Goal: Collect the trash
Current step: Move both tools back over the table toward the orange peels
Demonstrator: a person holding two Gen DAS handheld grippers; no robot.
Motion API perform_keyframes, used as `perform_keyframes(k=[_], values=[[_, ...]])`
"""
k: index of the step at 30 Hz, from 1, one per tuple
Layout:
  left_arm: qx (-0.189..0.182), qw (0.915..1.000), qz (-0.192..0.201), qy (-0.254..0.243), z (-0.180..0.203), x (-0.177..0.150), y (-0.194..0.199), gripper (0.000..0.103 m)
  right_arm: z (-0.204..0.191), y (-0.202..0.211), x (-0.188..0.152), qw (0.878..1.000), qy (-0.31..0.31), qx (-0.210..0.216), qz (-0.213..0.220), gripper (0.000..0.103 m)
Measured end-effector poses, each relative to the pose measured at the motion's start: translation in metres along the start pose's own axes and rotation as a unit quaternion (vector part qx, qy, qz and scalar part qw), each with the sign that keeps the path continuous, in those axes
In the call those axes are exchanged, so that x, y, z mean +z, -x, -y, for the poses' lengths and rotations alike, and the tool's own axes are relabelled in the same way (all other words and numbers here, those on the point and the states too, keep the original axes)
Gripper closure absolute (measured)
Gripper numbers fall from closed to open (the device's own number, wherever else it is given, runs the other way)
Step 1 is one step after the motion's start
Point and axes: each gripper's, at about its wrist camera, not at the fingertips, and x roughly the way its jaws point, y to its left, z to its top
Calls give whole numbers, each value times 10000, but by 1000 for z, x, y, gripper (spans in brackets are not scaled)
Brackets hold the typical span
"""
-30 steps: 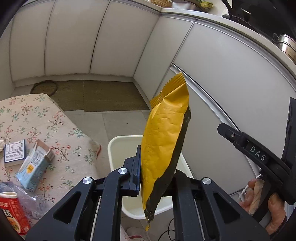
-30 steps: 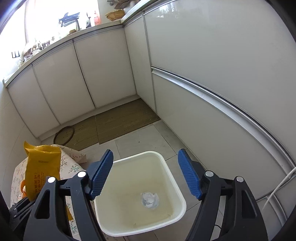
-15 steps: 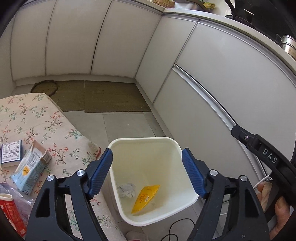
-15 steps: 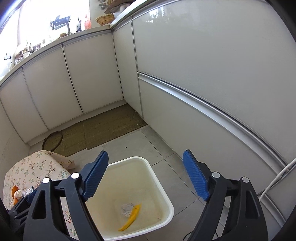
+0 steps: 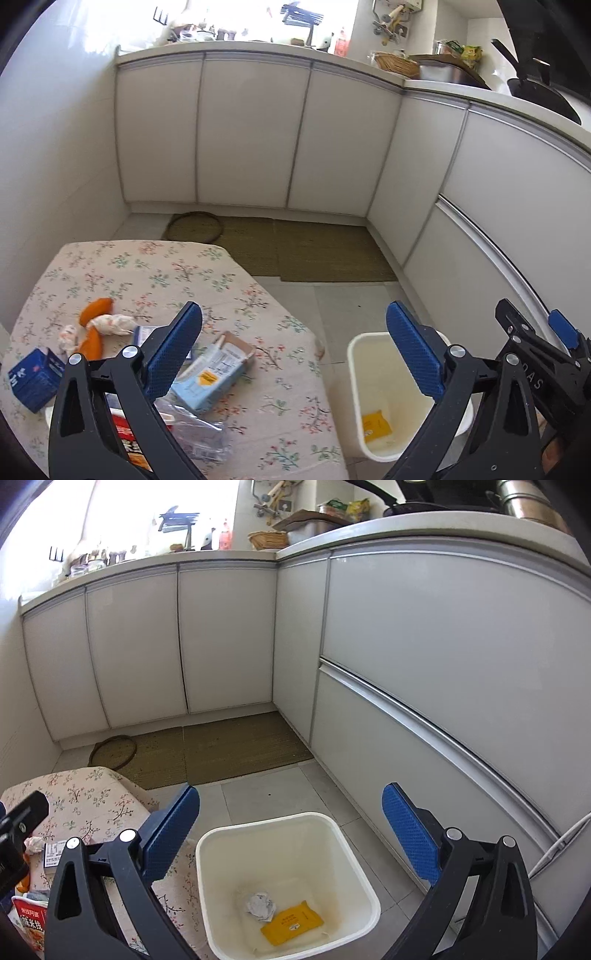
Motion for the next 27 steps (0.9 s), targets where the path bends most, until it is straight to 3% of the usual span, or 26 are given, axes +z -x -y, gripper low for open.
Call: perform_keyframes(k=[5,13,27], values=[[410,9991,-7,94,-34,2,1,7,-41,11,-1,9994,269,218,77,7],[700,9968,-173,358,-94,-2,4,7,-105,19,-4,9967,561,587,31,7],[1411,9827,-429,1116,-204,-5,18,7,-224,30,-21,9859,1150,1208,-98,7]])
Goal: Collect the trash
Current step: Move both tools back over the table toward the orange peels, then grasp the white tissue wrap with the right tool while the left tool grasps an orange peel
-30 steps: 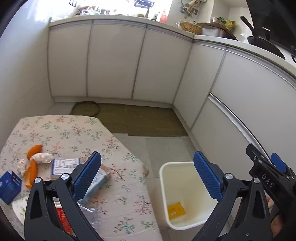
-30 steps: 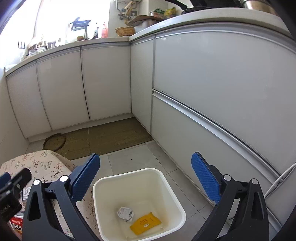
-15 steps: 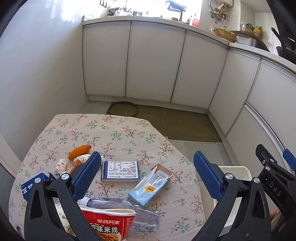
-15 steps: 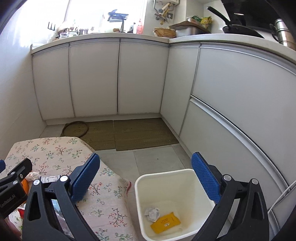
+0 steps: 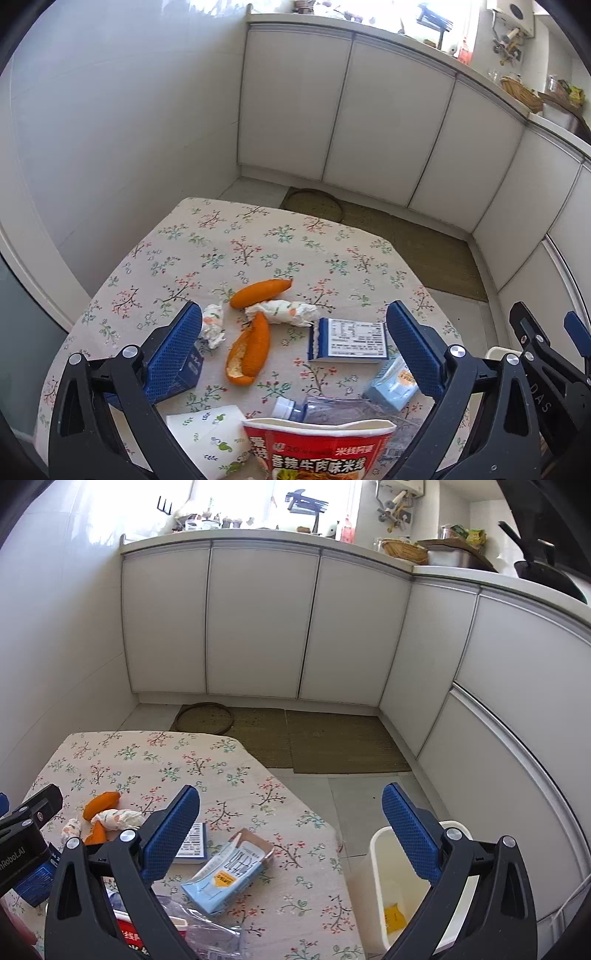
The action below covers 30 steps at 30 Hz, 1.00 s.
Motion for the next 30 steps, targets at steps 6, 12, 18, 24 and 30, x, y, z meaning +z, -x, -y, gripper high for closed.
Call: perform_keyframes(k=[6,12,18,24,30], values=[[301,9991,-184,252,-41,1,-8,7,-40,-7,0,9995,201,234,-85,7],[493,9955,-436,687,-89,3,-16,7,-83,-25,-3,9970,580,414,-306,7],[571,9892,-526,1245,-135,11,-12,7,-139,-57,-9,9885,1125,677,-749,7],[512,9845,-521,1594,-165,18,-5,7,-174,-98,-13,9715,973,1193,-1801,7],[400,9806,-551,1836,-180,19,-2,7,-164,-156,-29,9095,-1103,1865,-3548,24]])
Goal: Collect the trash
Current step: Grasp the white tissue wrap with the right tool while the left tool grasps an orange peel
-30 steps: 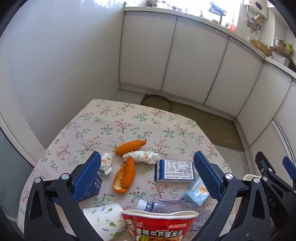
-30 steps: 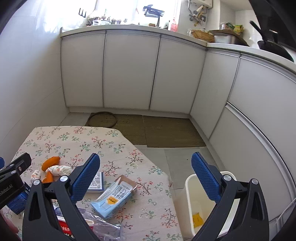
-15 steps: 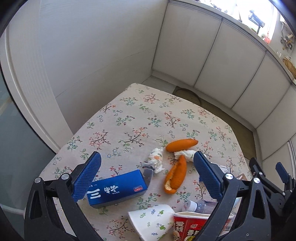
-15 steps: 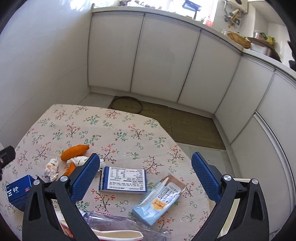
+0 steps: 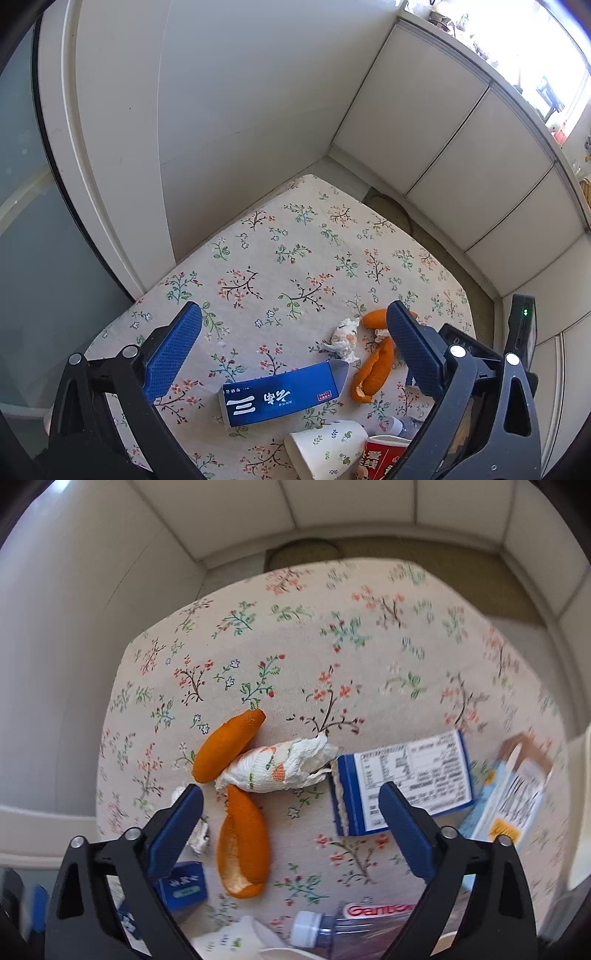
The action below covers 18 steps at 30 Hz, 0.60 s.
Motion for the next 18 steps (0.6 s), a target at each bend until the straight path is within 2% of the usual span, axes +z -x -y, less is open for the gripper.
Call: perform_keyframes(k=[3,10,11,14,16,18], values=[[-44,10000,-56,-9,0,0,-1,7,6,-13,1,9984,-512,197,-167,39],[-126,9999,-76,-58,3,-1,-1,7,9,-42,-3,9923,-1085,417,-438,39],[-117,9999,-87,-56,2,-1,-2,7,7,-45,-3,9925,-1077,401,-427,44],[-122,9998,-149,30,-1,0,-7,7,1,-48,2,9932,-976,537,-324,59],[-177,9995,-206,129,-1,1,-12,7,-1,-41,3,9943,-887,560,-167,61],[-258,9993,-239,141,3,3,-17,7,-1,-22,4,9963,-640,535,215,61]])
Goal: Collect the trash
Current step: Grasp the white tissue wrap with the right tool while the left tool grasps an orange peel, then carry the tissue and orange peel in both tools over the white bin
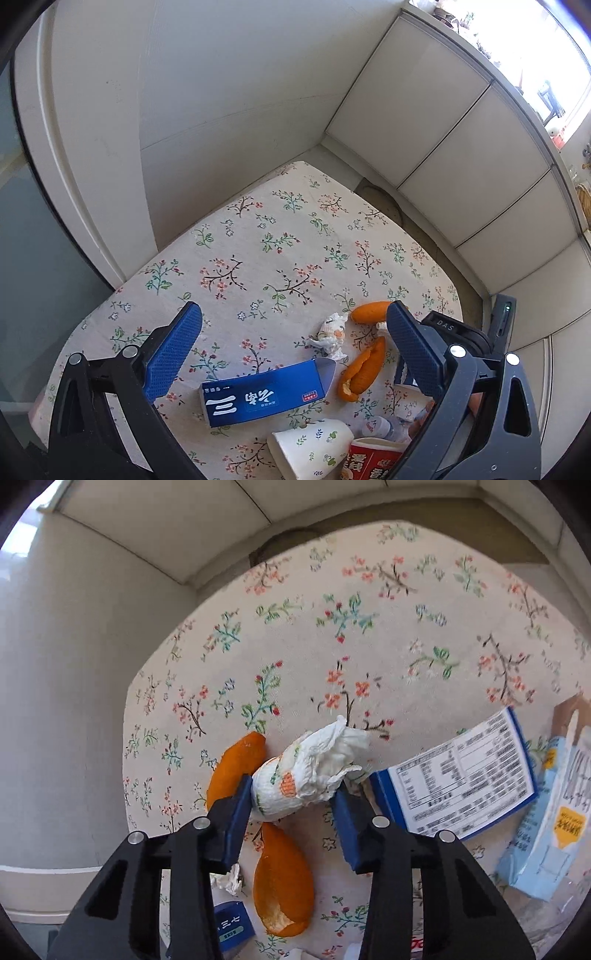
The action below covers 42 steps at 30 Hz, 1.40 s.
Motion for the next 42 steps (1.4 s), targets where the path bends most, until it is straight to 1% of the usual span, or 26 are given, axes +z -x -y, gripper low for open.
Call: perform_keyframes(k=[3,5,7,9,10,12,14,15,17,19,22,23,24,26,27,28,30,31,32,33,34,35,37,39,42], values=[[-135,9995,-40,-288,20,4,-8,7,4,34,-2,9991,258,83,322,61],[-194,9972,-225,-686,40,6,-19,7,11,64,-4,9973,450,108,562,61],[-228,9926,-469,-1101,60,5,-34,7,20,99,-8,9942,641,124,859,61],[-90,9835,-775,-1634,82,2,-56,7,32,132,-14,9908,789,131,1088,61],[-9,9760,-932,-1969,96,-1,-69,7,37,144,-17,9895,867,123,1152,61],[113,9625,-1107,-2476,116,-8,-89,7,53,168,-26,9874,955,121,1256,61],[304,9445,-1307,-2999,136,-18,-113,8,65,182,-33,9861,970,132,1340,61],[369,9357,-1470,-3186,144,-22,-126,9,70,186,-35,9853,964,146,1401,61],[453,9236,-1739,-3386,151,-29,-146,11,76,192,-36,9836,995,155,1494,61],[514,9167,-1897,-3479,157,-33,-159,15,76,188,-35,9838,1051,196,1442,61],[516,9090,-2136,-3543,161,-36,-176,20,78,182,-34,9845,1086,243,1356,61],[538,9055,-2219,-3578,161,-38,-182,25,80,182,-34,9847,1096,253,1332,61],[593,9016,-2286,-3623,161,-40,-187,32,80,183,-34,9848,1110,279,1306,61],[610,8966,-2451,-3637,159,-43,-196,41,79,184,-34,9846,1180,297,1258,61],[575,8961,-2539,-3594,157,-44,-199,46,79,185,-34,9843,1201,300,1260,61],[546,8962,-2595,-3555,156,-45,-202,48,81,186,-34,9842,1203,306,1265,61],[581,8970,-2583,-3540,153,-47,-205,58,85,187,-33,9842,1198,300,1268,61],[580,8993,-2550,-3504,151,-47,-204,61,87,187,-32,9842,1190,287,1277,61],[554,9023,-2531,-3446,149,-45,-203,71,89,188,-32,9844,1175,282,1282,61],[509,9070,-2504,-3347,146,-43,-199,78,90,190,-32,9845,1159,288,1283,61],[473,9125,-2454,-3240,142,-39,-196,79,92,190,-32,9847,1144,298,1280,61],[402,9202,-2357,-3098,138,-35,-190,80,94,192,-32,9847,1135,308,1282,61],[283,9329,-2140,-2884,129,-28,-176,81,95,194,-32,9842,1148,339,1302,61],[222,9441,-1869,-2707,120,-21,-160,81,95,200,-34,9830,1185,378,1349,61],[163,9585,-1512,-2410,104,-13,-131,81,92,207,-38,9806,1257,446,1437,60]])
